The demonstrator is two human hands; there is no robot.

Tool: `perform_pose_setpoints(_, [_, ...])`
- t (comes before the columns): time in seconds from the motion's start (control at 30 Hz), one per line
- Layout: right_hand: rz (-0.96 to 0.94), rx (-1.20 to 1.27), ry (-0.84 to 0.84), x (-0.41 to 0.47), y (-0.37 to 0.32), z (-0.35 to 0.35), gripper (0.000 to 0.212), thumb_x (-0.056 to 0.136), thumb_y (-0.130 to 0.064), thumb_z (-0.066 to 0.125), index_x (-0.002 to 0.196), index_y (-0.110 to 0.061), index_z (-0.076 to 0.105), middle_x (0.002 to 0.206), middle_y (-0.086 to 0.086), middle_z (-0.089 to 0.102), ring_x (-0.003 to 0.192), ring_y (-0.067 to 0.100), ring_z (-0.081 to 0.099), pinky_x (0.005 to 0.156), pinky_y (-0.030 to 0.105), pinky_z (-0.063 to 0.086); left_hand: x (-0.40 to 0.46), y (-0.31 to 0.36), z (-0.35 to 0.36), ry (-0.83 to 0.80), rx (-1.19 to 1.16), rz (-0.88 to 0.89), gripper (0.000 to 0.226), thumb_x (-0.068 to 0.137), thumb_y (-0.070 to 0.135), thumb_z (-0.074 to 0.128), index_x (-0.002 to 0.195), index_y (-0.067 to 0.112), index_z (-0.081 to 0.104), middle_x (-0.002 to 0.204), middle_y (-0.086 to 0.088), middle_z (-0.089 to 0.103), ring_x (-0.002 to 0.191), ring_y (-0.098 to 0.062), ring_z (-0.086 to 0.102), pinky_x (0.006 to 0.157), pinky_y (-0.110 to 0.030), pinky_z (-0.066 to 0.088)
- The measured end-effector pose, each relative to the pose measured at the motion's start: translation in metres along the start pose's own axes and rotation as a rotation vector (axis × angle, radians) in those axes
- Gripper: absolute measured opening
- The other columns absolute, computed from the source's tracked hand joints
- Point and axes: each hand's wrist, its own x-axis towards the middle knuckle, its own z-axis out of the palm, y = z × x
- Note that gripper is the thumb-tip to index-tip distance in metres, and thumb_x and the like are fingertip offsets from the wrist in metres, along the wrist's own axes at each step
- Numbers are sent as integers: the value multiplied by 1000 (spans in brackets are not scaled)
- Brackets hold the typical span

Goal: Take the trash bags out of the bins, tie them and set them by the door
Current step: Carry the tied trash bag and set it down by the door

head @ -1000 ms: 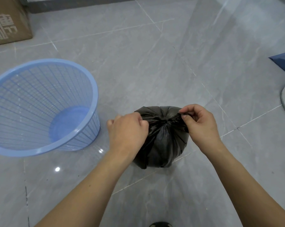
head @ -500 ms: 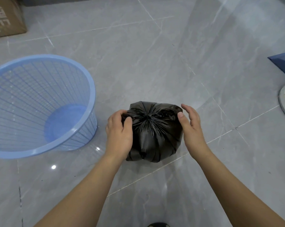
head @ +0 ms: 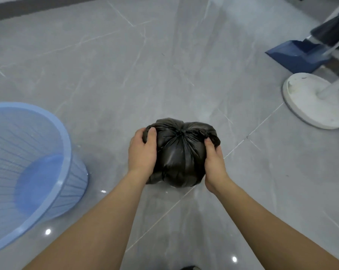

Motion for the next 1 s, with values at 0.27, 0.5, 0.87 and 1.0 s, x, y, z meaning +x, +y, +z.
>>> perform_pose_setpoints(0.27, [-101,124,225,-22,-101,-15,24,97,-37,51,119,-28,52,114,-9,62,102,6,59,76,21,46,2,114,35,-81,73,130,27,102,30,36,99,17,60,99,0,62,93,-20,54,81,-28,36])
perform_pose_setpoints(0.5, [-174,233,330,-120,-311,-14,21,96,-37,52,116,-30,52,115,-7,62,104,11,59,91,30,45,-56,343,8,-110,132,276,32,101,33,34,94,15,59,94,0,62,89,-22,56,80,-34,42])
perform_pose_setpoints(0.87, [-318,360,427,-397,-778,-72,34,94,-41,53,124,-27,48,118,0,57,106,22,55,98,38,44,-267,863,-51,-192,88,572,37,102,34,29,110,14,59,108,-1,58,100,-21,52,87,-34,37])
perform_pose_setpoints(1.0, [-426,391,422,-474,-898,-104,41,92,-42,53,129,-26,46,118,0,56,109,24,55,101,41,44,-337,1004,-61,-190,74,638,39,101,34,28,110,12,59,116,-7,60,103,-24,52,90,-35,39])
